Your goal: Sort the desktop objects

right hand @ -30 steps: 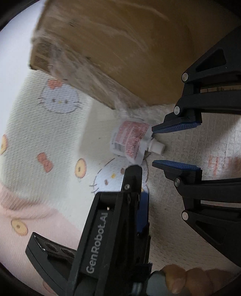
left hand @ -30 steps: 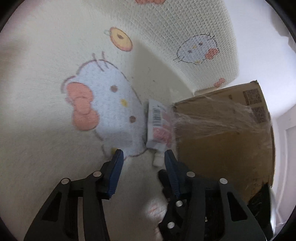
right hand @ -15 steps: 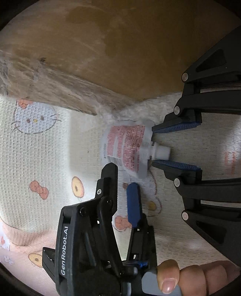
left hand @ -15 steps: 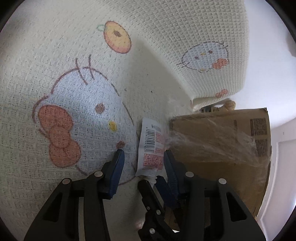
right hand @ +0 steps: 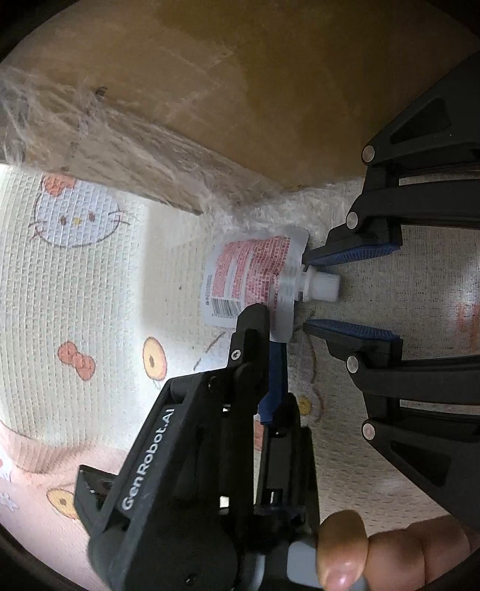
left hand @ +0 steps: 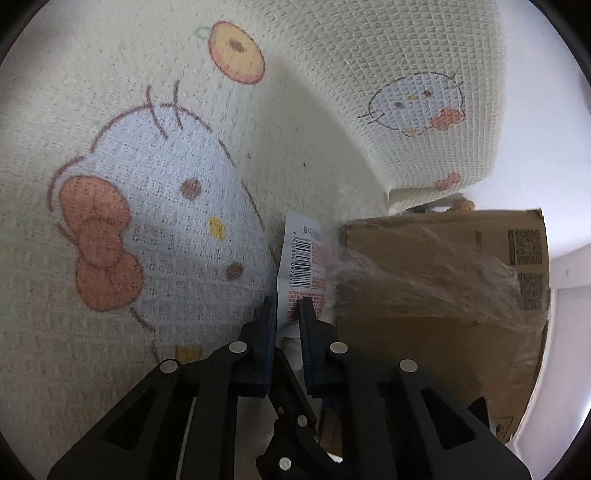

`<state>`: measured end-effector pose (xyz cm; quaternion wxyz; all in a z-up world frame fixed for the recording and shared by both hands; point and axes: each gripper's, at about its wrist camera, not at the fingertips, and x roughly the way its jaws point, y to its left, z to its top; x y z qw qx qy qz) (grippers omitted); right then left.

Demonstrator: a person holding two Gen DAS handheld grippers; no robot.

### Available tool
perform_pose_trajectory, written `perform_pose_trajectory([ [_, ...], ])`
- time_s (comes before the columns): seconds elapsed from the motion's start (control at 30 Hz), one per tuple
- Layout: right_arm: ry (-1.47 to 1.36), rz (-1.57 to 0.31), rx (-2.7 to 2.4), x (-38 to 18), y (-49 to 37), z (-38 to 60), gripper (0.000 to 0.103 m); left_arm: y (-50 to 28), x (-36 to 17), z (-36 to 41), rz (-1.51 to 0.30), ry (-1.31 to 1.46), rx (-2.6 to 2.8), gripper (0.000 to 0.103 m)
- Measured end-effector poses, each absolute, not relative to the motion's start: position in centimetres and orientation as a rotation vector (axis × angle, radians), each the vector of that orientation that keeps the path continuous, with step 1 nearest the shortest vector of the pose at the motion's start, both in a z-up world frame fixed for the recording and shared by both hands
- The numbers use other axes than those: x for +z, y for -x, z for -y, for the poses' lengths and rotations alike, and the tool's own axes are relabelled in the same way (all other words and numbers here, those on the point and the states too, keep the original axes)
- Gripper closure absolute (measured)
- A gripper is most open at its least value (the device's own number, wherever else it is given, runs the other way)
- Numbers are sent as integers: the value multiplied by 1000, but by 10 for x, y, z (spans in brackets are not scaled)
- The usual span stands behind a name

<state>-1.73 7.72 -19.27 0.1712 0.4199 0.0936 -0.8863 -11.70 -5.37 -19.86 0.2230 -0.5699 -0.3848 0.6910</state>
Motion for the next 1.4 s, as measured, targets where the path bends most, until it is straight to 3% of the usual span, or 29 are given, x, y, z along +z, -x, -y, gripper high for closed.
perform_pose_trajectory([
  [0.37,-1168,-268,-2292,-194,14,-71,77,67,-171,86,963,1547,2177,92],
  [0.53,-1104,-300,-2147,-198,-7,-44,77,31,-169,112,1042,1524,2312,92],
  [0.8,-1014,-388,-1980,-199,-21,-29,77,-12,-179,136,1339,1450,2367,92],
  [0.93,-963,-471,-1920,-192,-40,-33,77,-14,-184,136,1370,1462,2345,92],
  [1.0,-955,-484,-1934,-190,-39,-35,77,-14,-184,133,1378,1469,2342,89],
  [1.07,-980,-445,-1945,-185,-42,-40,77,-13,-183,134,1342,1470,2353,76],
  [1.27,-1039,-397,-2022,-183,-29,-50,77,-14,-160,132,1091,1451,2514,59],
  [1.4,-1066,-381,-2042,-186,-17,-50,77,-4,-149,135,923,1442,2603,56],
])
